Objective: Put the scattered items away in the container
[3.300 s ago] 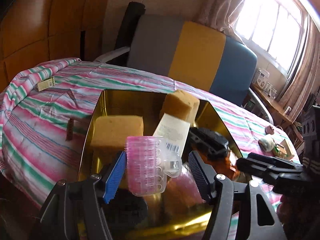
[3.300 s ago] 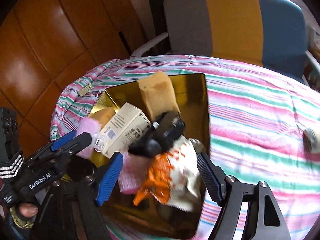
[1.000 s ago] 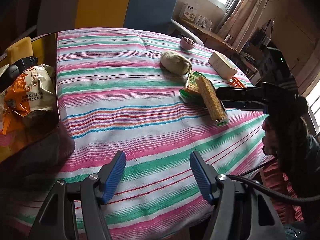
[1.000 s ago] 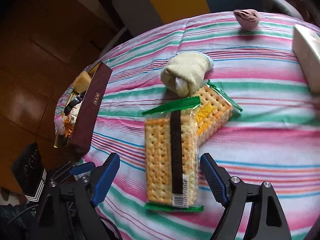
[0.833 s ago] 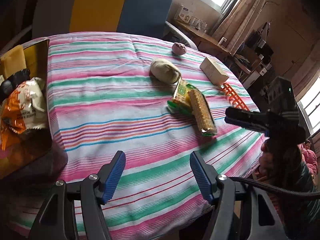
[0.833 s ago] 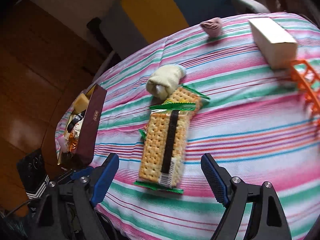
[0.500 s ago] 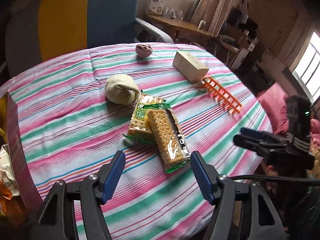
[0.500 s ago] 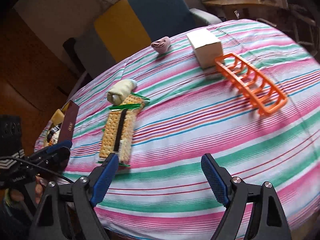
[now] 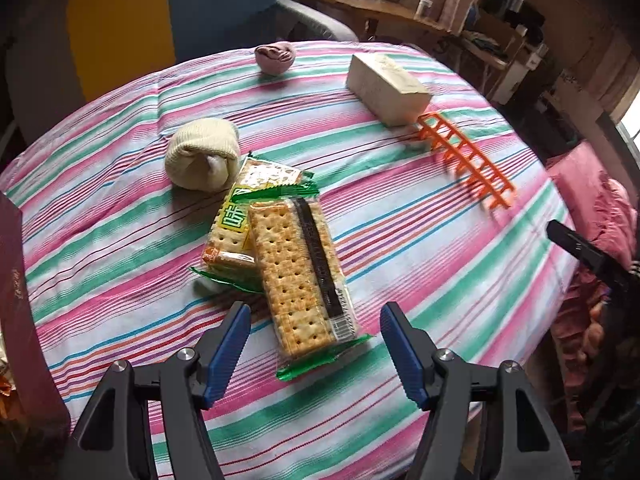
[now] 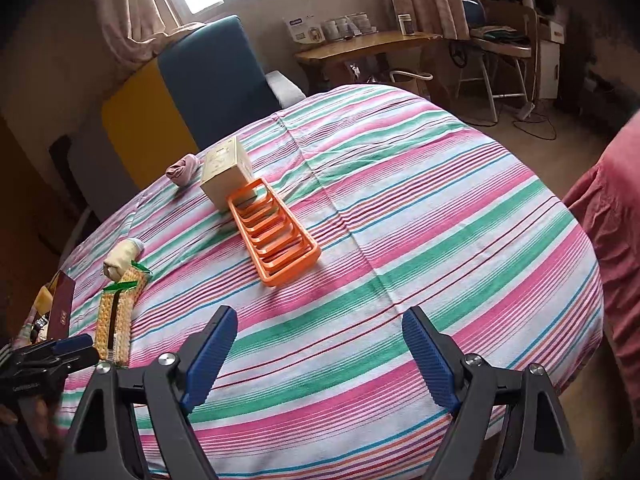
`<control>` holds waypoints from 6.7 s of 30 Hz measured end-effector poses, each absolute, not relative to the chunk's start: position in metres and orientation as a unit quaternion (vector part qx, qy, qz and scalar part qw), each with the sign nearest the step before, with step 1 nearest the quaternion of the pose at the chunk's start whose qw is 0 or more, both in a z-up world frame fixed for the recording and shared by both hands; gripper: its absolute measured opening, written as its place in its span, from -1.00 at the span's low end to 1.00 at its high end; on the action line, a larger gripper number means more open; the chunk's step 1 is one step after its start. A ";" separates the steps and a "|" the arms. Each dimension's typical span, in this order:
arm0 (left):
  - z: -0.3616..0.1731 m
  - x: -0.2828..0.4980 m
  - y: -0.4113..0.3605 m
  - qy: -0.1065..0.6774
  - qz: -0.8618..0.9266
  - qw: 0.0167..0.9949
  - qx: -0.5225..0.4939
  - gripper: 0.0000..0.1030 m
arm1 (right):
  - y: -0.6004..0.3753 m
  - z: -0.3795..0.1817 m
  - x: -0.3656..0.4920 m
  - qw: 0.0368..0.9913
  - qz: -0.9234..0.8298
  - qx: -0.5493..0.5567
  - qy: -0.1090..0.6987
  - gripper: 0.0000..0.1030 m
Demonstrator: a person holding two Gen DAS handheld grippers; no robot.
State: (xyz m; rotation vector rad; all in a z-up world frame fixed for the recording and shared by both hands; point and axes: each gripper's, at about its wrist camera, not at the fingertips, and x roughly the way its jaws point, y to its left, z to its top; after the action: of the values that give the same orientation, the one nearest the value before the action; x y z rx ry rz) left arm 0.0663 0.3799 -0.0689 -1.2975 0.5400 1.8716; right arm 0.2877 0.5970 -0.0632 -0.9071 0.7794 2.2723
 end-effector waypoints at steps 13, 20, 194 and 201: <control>-0.083 0.062 0.344 0.188 0.738 0.395 -0.513 0.00 | 0.570 -0.077 0.262 0.245 0.857 -0.353 0.286 0.66; -0.084 0.053 0.274 0.154 0.750 0.378 -0.520 0.01 | 0.554 -0.082 0.248 0.236 0.857 -0.376 0.260 0.66; -0.018 -0.108 0.006 -0.046 0.905 0.166 -0.388 -0.07 | 0.207 -0.026 -0.128 -0.150 0.838 -0.471 0.231 0.03; -0.019 -0.097 0.000 -0.059 0.905 0.165 -0.389 -0.07 | 0.206 -0.024 -0.120 -0.157 0.841 -0.462 0.236 0.05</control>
State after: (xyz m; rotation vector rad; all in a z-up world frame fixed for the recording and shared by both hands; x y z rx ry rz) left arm -0.0970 0.0005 -0.0186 -1.1068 -0.1682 2.5766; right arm -0.1204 0.2059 -0.0240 -1.6169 0.8242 2.9411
